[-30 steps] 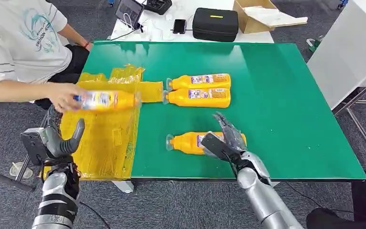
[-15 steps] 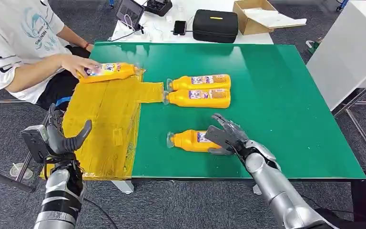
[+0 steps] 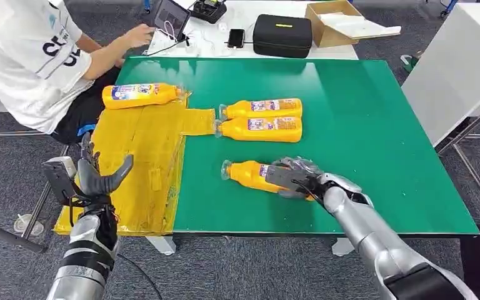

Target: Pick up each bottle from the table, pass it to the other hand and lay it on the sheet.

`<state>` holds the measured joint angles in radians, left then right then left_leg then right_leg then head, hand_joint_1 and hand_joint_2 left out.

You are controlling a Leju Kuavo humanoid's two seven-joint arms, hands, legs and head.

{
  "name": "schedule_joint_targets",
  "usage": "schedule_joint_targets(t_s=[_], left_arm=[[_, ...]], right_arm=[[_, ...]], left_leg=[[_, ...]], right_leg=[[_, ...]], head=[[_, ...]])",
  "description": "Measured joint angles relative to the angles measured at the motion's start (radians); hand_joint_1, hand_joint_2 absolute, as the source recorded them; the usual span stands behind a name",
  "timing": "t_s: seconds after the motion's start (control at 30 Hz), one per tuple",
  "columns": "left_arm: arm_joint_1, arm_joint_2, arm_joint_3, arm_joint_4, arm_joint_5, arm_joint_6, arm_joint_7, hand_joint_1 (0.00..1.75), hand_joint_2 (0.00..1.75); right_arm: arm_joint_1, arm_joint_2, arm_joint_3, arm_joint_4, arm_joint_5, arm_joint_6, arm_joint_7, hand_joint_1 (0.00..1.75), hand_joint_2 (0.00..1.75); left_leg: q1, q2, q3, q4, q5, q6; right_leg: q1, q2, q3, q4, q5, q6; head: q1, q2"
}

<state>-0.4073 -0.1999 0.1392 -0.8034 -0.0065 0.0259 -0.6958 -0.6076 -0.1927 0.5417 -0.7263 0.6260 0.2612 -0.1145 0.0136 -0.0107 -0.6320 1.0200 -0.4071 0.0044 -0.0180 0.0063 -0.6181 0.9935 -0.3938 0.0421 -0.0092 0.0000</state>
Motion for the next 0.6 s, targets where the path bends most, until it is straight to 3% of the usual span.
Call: schedule_joint_targets(t_s=[0.37, 0.5, 0.6], left_arm=[[-0.022, -0.006, -0.001, 0.056, 0.021, -0.009, 0.002, 0.00, 1.75], [-0.017, -0.009, -0.001, 0.061, 0.031, -0.017, 0.001, 0.00, 1.75], [-0.015, -0.011, -0.002, 0.061, 0.037, -0.018, 0.002, 0.00, 1.75]], right_arm=[[-0.054, -0.026, 0.098, 0.040, -0.016, 0.034, 0.005, 1.75, 1.75], [0.008, -0.027, 0.082, 0.003, -0.095, -0.134, -0.027, 1.75, 1.75], [0.047, -0.019, 0.064, -0.035, -0.113, -0.190, -0.031, 1.75, 1.75]], left_leg=[[0.000, 0.000, 0.000, 0.000, 0.000, 0.000], [0.000, 0.000, 0.000, 0.000, 0.000, 0.000], [0.000, 0.001, 0.000, 0.000, -0.001, 0.000]], right_leg=[[0.000, 0.000, 0.000, 0.000, 0.000, 0.000], [0.000, 0.000, 0.001, 0.000, 0.000, 0.000], [0.000, 0.000, 0.000, 0.000, 0.000, 0.000]], head=[[0.000, 0.000], [0.000, 0.000], [-0.001, 0.000]])
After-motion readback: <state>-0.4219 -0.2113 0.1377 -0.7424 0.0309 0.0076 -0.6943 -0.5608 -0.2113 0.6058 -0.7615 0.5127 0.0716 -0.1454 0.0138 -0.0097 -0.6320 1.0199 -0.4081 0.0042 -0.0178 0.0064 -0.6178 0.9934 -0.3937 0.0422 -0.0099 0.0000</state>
